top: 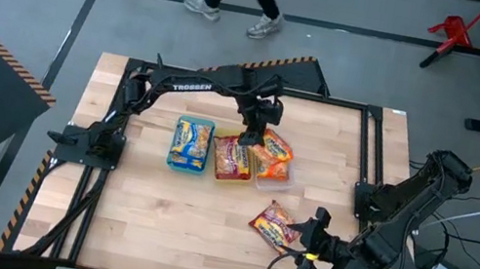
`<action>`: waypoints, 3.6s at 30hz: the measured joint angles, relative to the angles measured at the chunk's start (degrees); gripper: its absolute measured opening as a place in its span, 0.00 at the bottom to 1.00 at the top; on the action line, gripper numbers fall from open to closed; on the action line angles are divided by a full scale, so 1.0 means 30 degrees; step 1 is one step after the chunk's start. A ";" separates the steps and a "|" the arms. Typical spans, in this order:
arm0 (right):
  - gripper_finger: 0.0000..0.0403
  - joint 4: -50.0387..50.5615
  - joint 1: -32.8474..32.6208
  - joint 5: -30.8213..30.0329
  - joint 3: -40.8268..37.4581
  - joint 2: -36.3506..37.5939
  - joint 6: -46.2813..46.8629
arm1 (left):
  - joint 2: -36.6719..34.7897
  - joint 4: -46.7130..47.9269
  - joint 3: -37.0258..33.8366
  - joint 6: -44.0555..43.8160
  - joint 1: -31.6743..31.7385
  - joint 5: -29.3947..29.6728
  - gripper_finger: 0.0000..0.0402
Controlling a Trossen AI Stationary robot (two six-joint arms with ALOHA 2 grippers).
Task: Sort Maruchan noodles
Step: Put the orange bag into the white bin
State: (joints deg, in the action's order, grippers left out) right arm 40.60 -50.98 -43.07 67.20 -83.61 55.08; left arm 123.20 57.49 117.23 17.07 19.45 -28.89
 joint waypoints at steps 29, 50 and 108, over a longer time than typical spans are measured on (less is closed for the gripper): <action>0.59 0.0543 0.0000 -0.1301 -0.0117 0.0029 -0.0558 | 0.3606 0.3265 0.5311 0.0508 -0.0542 0.0775 0.29; 0.59 0.0532 -0.0006 -0.1093 -0.0117 0.0029 -0.0505 | 0.4095 0.4504 0.5297 0.2394 -0.1328 0.0443 0.29; 0.59 0.1000 0.0000 -0.1945 -0.0109 0.0015 -0.0303 | 0.3843 0.3278 0.5304 0.5114 -0.2421 1.0123 0.68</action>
State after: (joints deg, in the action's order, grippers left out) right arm 43.60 -50.98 -48.90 66.87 -83.57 54.17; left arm 134.73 67.33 133.14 32.41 12.19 1.48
